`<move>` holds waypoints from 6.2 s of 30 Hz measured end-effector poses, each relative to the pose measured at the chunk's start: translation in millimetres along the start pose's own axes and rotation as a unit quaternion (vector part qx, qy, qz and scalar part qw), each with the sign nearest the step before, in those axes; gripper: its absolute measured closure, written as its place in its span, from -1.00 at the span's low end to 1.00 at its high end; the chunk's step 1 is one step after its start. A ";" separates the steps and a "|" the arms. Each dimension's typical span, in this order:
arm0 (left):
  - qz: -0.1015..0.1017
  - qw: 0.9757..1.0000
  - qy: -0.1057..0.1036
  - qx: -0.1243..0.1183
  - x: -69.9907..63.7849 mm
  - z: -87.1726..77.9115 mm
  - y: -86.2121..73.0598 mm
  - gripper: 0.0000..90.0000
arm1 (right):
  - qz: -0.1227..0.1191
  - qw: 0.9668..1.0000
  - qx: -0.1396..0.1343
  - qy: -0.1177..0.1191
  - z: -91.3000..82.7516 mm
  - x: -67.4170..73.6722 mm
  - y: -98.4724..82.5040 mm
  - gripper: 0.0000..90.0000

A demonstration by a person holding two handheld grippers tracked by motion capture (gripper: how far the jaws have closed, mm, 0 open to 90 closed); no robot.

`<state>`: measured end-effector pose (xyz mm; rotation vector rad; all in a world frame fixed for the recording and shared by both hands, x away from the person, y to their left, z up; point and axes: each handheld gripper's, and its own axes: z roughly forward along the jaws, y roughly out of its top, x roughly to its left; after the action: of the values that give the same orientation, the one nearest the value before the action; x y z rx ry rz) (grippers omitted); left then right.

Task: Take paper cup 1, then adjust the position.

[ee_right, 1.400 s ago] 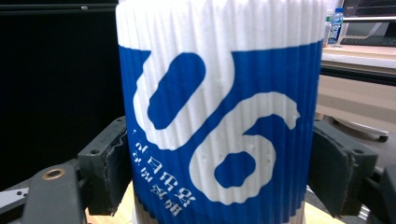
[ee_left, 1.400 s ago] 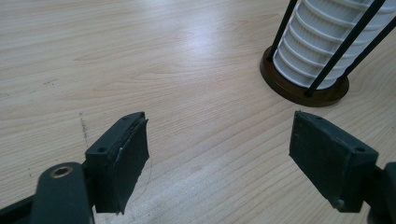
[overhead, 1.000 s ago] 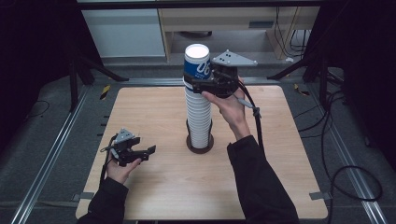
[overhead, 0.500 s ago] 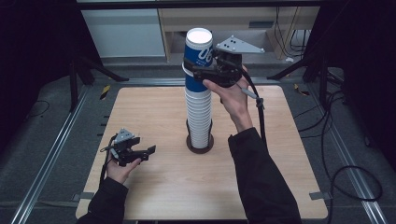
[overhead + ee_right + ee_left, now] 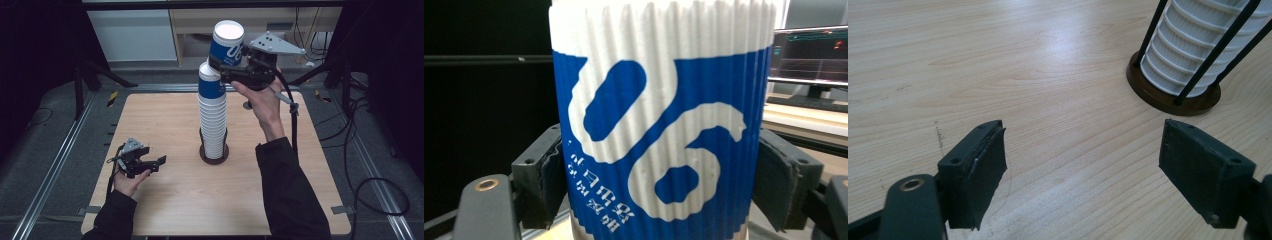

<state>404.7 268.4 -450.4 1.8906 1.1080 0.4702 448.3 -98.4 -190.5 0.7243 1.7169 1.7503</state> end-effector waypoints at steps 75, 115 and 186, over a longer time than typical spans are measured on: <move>0.088 0.990 -0.108 0.004 -55.8 -9.6 21.4 -0.56 | -0.066 0.966 0.231 0.098 -96.3 9.1 -201.1 -0.55; 0.129 0.975 -0.181 0.015 -89.2 -10.5 27.1 -0.58 | -0.126 0.931 0.281 0.196 -57.8 55.9 -243.9 -0.54; 0.123 0.965 -0.229 0.031 -107.7 -0.5 38.1 -0.41 | -0.106 0.931 0.277 0.213 -45.7 73.7 -245.2 -0.80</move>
<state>366.6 169.5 -407.7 2.0646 0.5922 0.1178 371.6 -74.6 -437.9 0.3631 2.5339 1.3378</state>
